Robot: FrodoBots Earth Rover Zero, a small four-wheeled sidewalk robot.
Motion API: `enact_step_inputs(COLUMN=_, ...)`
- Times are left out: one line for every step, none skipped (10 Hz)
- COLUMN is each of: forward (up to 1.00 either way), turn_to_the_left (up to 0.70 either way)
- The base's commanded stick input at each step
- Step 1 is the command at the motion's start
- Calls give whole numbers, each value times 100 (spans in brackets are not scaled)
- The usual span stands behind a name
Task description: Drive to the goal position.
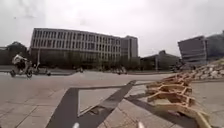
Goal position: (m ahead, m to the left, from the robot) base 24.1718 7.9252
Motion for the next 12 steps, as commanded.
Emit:
enact_step_inputs(forward=85, turn_to_the_left=0)
enact_step_inputs(forward=85, turn_to_the_left=0)
enact_step_inputs(forward=85, turn_to_the_left=0)
enact_step_inputs(forward=85, turn_to_the_left=0)
enact_step_inputs(forward=85, turn_to_the_left=0)
enact_step_inputs(forward=85, turn_to_the_left=0)
enact_step_inputs(forward=85, turn_to_the_left=0)
enact_step_inputs(forward=85, turn_to_the_left=0)
enact_step_inputs(forward=85, turn_to_the_left=0)
enact_step_inputs(forward=85, turn_to_the_left=0)
enact_step_inputs(forward=85, turn_to_the_left=0)
enact_step_inputs(forward=85, turn_to_the_left=0)
